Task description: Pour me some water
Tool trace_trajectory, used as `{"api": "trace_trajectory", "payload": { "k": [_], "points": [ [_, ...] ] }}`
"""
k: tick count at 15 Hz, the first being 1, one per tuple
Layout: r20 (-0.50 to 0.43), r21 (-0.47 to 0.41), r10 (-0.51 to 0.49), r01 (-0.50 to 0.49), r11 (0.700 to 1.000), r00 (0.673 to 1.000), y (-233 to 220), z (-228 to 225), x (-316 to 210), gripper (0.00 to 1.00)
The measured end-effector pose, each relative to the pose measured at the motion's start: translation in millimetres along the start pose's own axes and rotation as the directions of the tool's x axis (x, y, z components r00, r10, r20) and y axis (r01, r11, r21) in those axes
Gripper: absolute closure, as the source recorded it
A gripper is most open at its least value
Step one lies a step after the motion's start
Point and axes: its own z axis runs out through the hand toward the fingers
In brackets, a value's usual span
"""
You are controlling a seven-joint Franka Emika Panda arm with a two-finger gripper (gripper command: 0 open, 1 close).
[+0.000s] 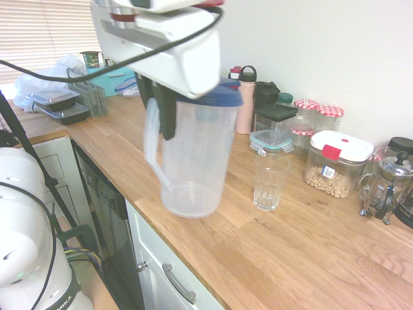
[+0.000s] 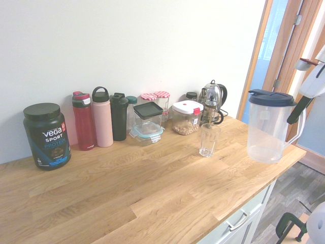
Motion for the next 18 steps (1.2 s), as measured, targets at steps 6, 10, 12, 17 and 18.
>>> {"api": "trace_trajectory", "payload": {
  "k": [6, 10, 12, 17, 18],
  "points": [
    [0.124, -0.085, -0.303, 0.314, 0.946, 0.945, -1, 26, 96, 1.0],
    [0.206, -0.218, -0.377, 0.418, 0.882, 0.903, -58, 37, 139, 1.0],
    [0.25, -0.336, -0.382, 0.449, 0.828, 0.89, -84, 44, 150, 1.0],
    [0.33, -0.526, -0.374, 0.498, 0.69, 0.867, -120, 63, 156, 1.0],
    [0.343, -0.547, -0.372, 0.506, 0.667, 0.862, -131, 71, 155, 1.0]
  ]
}}
